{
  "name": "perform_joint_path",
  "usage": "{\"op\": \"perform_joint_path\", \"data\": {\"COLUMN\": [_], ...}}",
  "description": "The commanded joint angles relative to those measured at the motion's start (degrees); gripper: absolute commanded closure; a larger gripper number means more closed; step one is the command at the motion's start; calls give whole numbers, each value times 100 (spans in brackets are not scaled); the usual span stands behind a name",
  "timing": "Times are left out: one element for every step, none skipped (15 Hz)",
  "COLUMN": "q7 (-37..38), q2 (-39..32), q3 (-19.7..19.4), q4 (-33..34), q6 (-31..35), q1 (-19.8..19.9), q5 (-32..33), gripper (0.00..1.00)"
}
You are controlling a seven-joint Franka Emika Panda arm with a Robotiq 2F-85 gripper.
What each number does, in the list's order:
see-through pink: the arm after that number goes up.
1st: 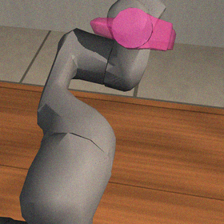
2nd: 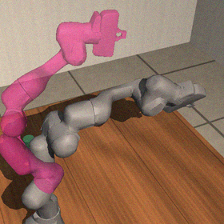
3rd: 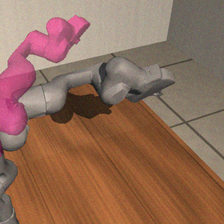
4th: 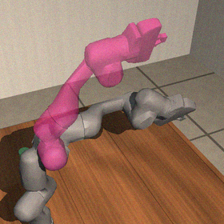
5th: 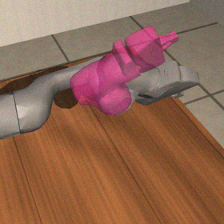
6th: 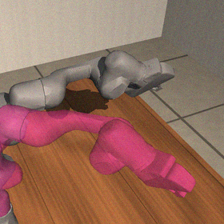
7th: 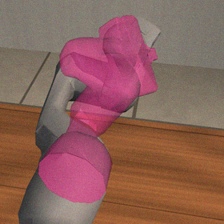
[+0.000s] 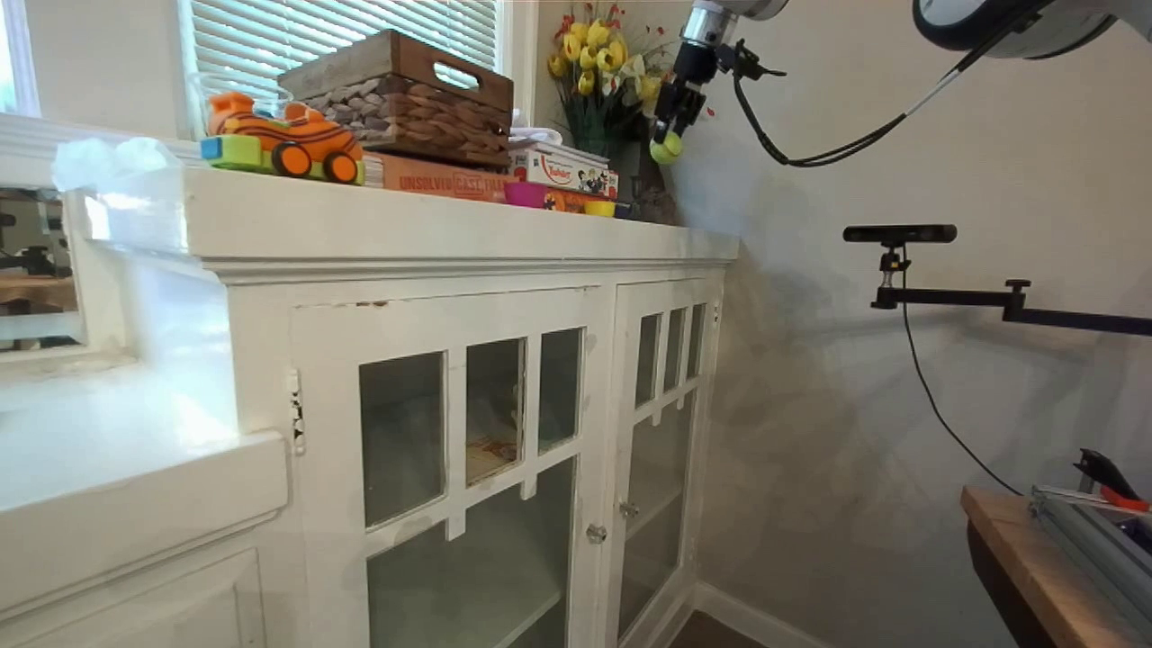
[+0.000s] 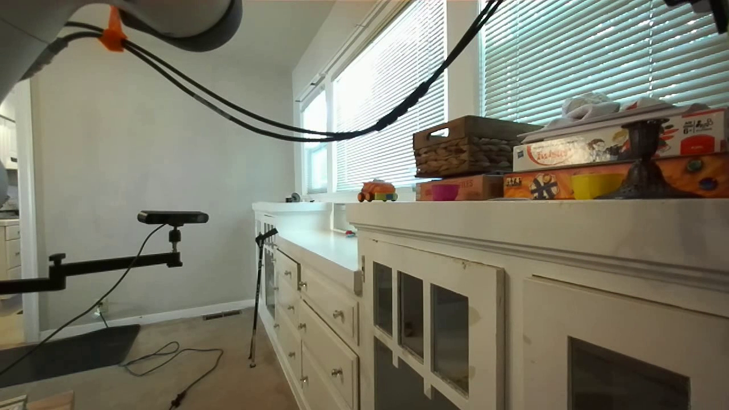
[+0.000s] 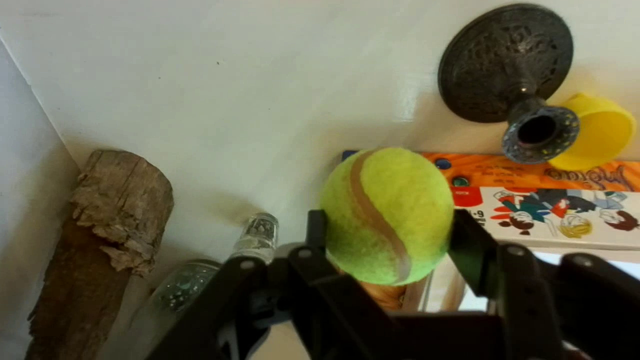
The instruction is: Put the tennis ball on top of the candle holder then put the towel in the basket.
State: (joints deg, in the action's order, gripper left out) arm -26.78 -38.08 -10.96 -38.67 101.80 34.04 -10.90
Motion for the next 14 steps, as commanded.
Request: {"op": "perform_joint_path", "data": {"q7": [-38,-30,-25,-21,-11,-9,-13,-4,-1,-6,-10,-12,-15,-17], "q2": [-9,-8,-12,-12,-8,-7,-12,-15,-19,-22,-35,-41,-49,-58], "q3": [115,147,181,209,236,252,273,282,292,305,307,311,319,319], "q4": [245,272,295,321,332,338,350,357,361,369,375,383,389,389], "q6": [-308,-343,-380,-423,-478,-560,-648,-758,-854,-944,-992,-1054,-1094,-1116], "q1": [-92,-127,-160,-188,-216,-247,-269,-295,-315,-328,-345,-356,-363,-374], "q5": [-51,-57,-62,-63,-62,-48,-45,-34,-31,-36,-29,-26,-28,-19], "gripper": [62,62,62,62,62,62,62,62,62,62,62,62,62,62]}}
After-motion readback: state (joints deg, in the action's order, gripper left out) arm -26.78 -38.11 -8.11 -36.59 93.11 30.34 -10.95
